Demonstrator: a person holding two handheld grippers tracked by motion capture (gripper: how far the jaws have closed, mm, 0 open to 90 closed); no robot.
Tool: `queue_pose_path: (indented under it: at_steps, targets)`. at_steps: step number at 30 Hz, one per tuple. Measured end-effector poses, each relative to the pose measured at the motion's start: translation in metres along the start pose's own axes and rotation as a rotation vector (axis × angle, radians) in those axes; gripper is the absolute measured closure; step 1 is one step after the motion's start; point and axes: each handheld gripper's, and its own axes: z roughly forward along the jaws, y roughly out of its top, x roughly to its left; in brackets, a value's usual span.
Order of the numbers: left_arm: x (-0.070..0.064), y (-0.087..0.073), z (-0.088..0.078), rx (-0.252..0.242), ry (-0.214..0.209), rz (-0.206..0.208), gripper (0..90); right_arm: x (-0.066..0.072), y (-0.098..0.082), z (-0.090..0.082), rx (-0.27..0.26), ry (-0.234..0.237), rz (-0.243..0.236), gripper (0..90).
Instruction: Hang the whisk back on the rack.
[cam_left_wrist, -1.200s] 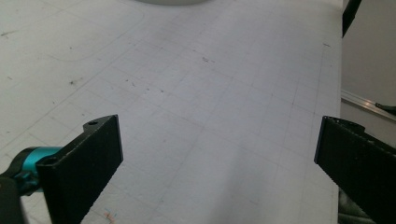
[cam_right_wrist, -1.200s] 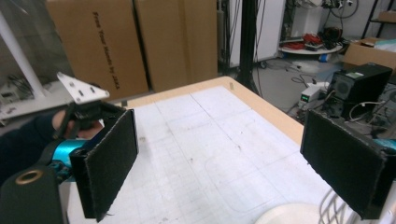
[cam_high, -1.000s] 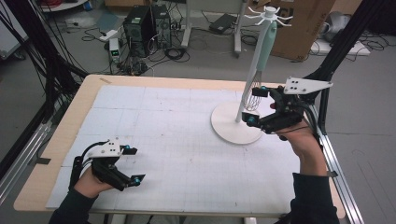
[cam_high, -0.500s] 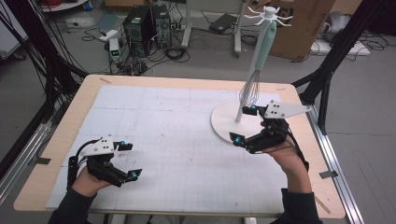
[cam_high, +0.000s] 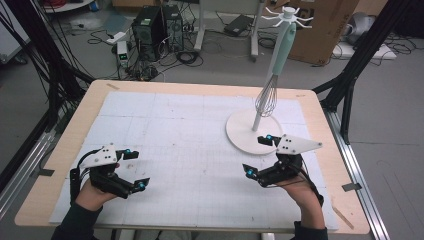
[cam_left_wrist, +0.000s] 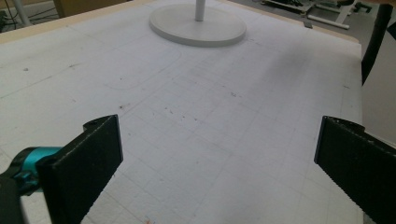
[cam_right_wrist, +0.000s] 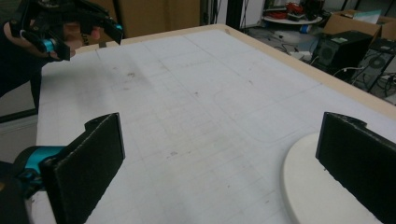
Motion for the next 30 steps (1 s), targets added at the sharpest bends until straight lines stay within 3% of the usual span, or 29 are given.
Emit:
queue_pose_path:
  at_steps: [12,14,30]
  targets:
    - [0.002,-0.004,0.0,-0.018,-0.002,-0.007,1.6,0.006,-0.033,0.005,0.03,-0.002,0.041,0.3]
    - [0.002,-0.004,0.0,-0.016,-0.003,-0.005,1.7,0.006,-0.036,0.005,0.052,-0.01,0.044,0.3]
    - [0.002,-0.007,0.001,-0.025,-0.002,-0.006,1.7,0.009,-0.053,-0.008,0.057,0.001,0.067,0.3]
